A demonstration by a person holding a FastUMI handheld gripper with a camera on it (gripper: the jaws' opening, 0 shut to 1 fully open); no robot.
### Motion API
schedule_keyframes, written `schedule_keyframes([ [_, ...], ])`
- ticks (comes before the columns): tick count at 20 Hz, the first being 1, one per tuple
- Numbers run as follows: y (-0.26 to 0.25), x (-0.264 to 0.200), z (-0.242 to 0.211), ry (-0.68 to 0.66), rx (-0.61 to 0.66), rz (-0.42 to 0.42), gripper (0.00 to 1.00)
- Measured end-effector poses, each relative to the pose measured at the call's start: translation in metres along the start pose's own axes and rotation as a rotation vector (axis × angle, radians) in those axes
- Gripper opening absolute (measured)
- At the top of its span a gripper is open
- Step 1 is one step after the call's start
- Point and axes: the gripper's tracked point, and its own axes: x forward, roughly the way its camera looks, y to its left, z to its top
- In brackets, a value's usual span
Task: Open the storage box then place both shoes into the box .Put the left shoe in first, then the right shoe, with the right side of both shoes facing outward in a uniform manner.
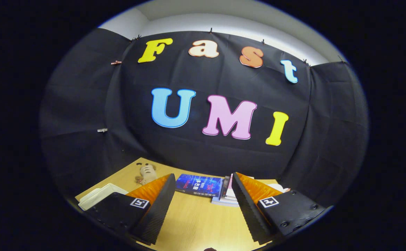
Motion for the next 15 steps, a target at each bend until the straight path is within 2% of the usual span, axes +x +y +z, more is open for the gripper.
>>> schedule_keyframes([
  [3,-0.032,-0.013,0.008,-0.074,-0.042,-0.063,0.98],
  [15,-0.065,-0.036,0.003,-0.075,-0.004,-0.139,0.98],
])
